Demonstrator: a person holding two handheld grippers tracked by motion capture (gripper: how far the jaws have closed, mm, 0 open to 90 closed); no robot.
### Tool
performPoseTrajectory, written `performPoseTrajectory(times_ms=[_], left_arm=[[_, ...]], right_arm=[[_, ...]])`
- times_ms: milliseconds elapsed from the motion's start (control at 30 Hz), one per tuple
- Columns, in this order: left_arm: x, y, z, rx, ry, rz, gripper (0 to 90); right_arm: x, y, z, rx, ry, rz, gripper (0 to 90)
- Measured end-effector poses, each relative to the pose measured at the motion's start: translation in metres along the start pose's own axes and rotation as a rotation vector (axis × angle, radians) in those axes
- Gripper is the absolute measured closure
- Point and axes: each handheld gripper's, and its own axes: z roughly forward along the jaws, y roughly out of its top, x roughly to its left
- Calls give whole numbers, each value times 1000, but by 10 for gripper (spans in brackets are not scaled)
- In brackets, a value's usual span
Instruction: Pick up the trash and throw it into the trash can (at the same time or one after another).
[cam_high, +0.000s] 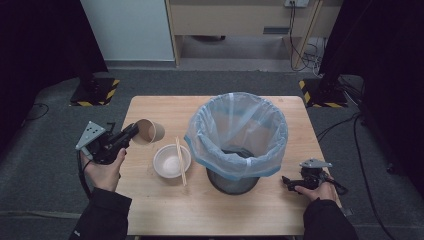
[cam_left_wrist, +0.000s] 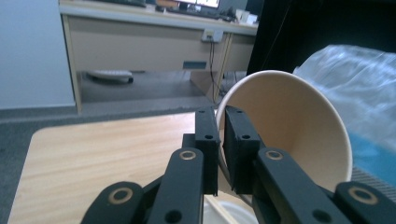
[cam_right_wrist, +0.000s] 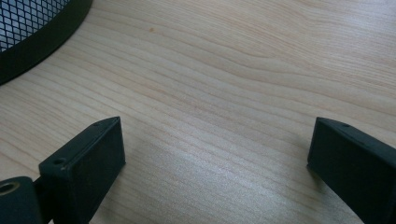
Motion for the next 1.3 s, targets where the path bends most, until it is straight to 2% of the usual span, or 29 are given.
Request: performPoseTrajectory(times_ms=[33, 533, 633, 1033, 1300], left_arm=[[-2, 4, -4, -20, -7, 5, 842], [-21, 28, -24, -153, -51, 30, 842], [-28, 35, -27, -187, -71, 42, 842], [-53, 55, -33, -261, -135, 93, 842], [-62, 60, -25, -286, -164, 84, 841]], right_arm=[[0, 0, 0, 0, 0, 0, 41], [0, 0, 0, 1, 4, 1, 33], [0, 0, 0, 2, 7, -5, 29], [1, 0, 1, 4, 10, -11, 22], [1, 0, 1, 4, 11, -12, 21]])
